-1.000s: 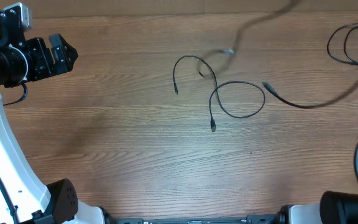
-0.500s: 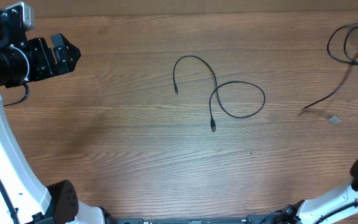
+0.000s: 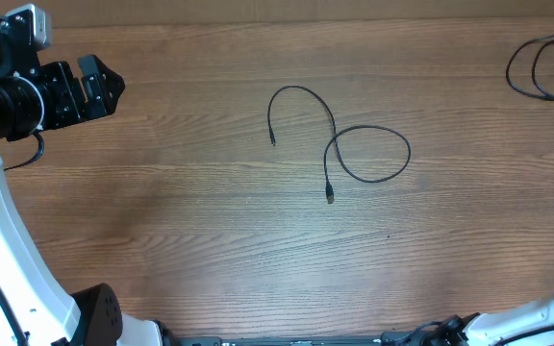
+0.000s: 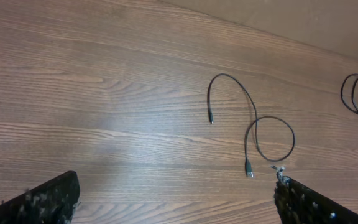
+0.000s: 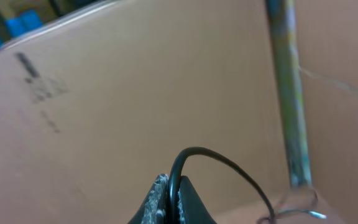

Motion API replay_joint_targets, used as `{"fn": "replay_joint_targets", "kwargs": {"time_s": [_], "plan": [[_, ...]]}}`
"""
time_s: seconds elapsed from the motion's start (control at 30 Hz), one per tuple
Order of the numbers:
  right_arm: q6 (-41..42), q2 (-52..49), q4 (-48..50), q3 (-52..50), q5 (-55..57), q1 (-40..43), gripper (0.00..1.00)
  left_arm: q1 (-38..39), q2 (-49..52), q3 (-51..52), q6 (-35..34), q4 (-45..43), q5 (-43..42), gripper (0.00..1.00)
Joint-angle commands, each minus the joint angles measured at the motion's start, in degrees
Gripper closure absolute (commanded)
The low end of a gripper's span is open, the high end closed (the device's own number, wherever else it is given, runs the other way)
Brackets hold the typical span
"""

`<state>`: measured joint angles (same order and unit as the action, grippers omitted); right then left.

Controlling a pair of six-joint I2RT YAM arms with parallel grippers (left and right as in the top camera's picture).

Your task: Untangle cables

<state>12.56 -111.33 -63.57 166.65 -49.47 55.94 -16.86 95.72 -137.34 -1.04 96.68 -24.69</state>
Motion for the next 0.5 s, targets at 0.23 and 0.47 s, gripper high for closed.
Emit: {"fn": "replay_joint_targets", "kwargs": {"time_s": [0.23, 0.47], "plan": [[-5.14, -4.39, -0.24, -5.75, 6.21, 4.37, 0.96, 0.42, -2.34, -0.07, 1.53, 0.11, -0.33, 0.0], [-0.04, -3.15, 1.95, -3.1, -3.37, 5.31, 0.96, 0.42, -2.62, -0.07, 1.53, 0.11, -0.35, 0.0]]}}
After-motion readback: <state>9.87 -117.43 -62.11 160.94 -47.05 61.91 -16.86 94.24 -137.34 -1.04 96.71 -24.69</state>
